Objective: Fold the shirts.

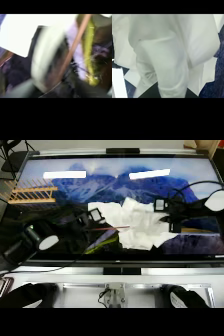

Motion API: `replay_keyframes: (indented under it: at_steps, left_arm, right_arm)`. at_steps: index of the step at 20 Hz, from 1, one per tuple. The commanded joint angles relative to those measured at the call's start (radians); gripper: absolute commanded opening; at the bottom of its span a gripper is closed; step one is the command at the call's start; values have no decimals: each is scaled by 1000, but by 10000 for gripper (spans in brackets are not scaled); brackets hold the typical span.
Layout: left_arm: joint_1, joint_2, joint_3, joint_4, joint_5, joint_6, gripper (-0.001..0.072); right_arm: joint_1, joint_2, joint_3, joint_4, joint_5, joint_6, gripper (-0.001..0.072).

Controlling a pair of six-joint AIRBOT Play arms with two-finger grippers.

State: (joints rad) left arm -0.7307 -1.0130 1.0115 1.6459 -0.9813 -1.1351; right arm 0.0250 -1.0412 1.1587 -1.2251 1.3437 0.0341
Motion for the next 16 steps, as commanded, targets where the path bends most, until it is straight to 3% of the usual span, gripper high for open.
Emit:
replay_keyframes:
  at_steps: [1,5,6,7,8,9,10,11,13,16]
  left_arm:
    - [107,1,1,27,46,24,689]
    - [196,3,69,155,39,19,688]
    - [227,3,108,174,32,-25,684]
    - [263,2,153,180,0,-121,647]
    - [311,0,198,177,-55,-255,548]
    - [357,1,217,159,-111,-399,524]
    - [402,2,215,98,-173,-518,525]
    - [444,-3,198,-27,-237,-576,525]
    - [473,-8,112,-348,-248,-585,527]
    - [399,-42,-58,-749,-44,-591,556]
  right_arm:
    - [4,21,1,-6,19,39,55]
    - [3,93,1,-6,22,135,54]
    - [3,111,1,-6,22,173,54]
    - [4,129,1,-6,22,242,54]
    - [4,145,1,-7,20,339,54]
    - [4,161,1,-16,23,444,54]
    - [4,175,1,-24,30,516,53]
    - [4,189,1,-22,44,559,53]
    - [4,211,1,-10,74,621,53]
    - [4,239,0,-34,114,654,53]
